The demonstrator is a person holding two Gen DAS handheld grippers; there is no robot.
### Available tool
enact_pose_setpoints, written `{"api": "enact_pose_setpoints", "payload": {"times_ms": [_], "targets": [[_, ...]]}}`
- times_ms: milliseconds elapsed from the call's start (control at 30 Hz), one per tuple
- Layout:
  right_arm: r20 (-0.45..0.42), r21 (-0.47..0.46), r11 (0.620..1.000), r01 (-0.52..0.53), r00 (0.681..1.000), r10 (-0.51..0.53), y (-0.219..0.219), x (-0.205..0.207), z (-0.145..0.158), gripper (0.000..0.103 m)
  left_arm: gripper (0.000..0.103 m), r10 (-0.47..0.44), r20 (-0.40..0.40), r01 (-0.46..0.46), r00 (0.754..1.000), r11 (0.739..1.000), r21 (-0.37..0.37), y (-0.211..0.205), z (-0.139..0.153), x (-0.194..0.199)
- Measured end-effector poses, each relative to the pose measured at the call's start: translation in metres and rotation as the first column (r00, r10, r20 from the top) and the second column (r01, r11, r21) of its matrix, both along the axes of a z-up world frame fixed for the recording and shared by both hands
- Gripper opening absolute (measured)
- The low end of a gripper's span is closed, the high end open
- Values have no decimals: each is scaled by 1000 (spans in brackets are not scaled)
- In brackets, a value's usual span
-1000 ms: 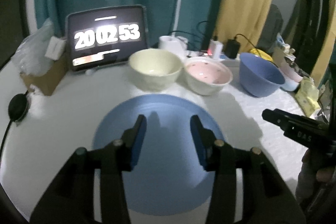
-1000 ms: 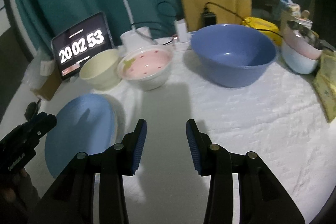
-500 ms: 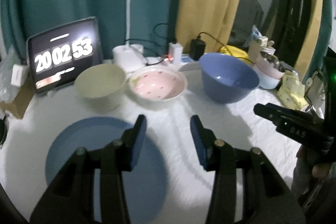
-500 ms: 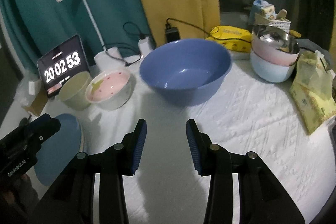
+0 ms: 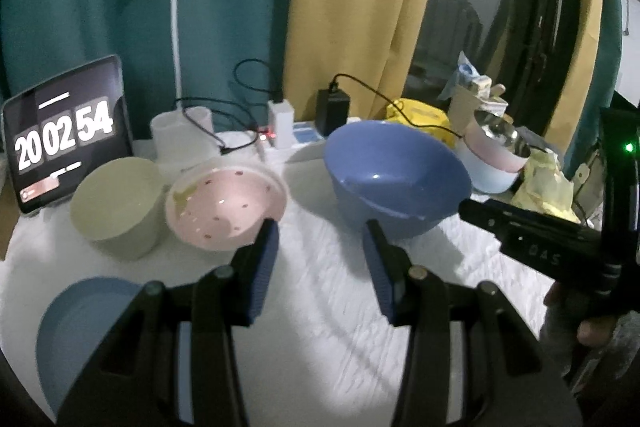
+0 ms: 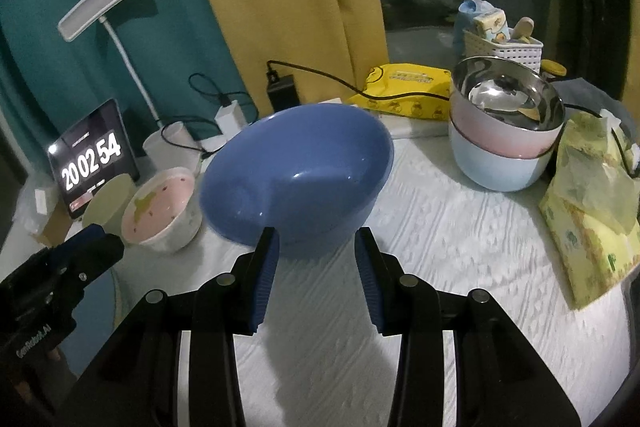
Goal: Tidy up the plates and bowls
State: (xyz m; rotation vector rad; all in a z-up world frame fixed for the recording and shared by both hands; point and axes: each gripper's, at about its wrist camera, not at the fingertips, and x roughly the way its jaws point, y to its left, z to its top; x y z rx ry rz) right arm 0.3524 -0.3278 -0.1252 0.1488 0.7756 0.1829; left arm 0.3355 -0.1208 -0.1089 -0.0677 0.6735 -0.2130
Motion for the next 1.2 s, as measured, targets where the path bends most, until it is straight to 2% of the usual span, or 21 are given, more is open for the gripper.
{"api": "enact_pose_setpoints", "payload": {"times_ms": [233, 600, 867, 967, 1067, 1133, 1200], "targets": [[-18, -15, 1000, 1, 1000, -1, -3, 23, -8, 42, 46, -24, -8, 24, 1000, 1000, -18, -17, -7, 25], [-77, -20, 999, 25, 997, -26, -9, 37, -37, 42, 46, -39, -50, 38, 998, 999, -11, -38, -25, 49], [-93, -18, 999, 30, 995, -32, -10, 41, -49, 42, 46, -25, -77, 28, 997, 999, 34, -44, -41, 59], [-81, -18, 999, 28, 996, -29, -10, 40, -49, 30, 46, -18, -63, 21, 998, 998, 52, -46, -46, 60], [-74, -27, 999, 30, 997, -32, -9, 40, -50, 23, 45, -29, -63, 33, 998, 998, 60, -48, -49, 61], [-70, -27, 999, 28, 997, -30, -10, 39, -48, 17, 40, -38, -65, 41, 997, 998, 55, -47, -50, 61], [-66, -26, 999, 22, 998, -24, -9, 37, -47, 16, 35, -41, -64, 45, 997, 997, 58, -48, -50, 61]]}}
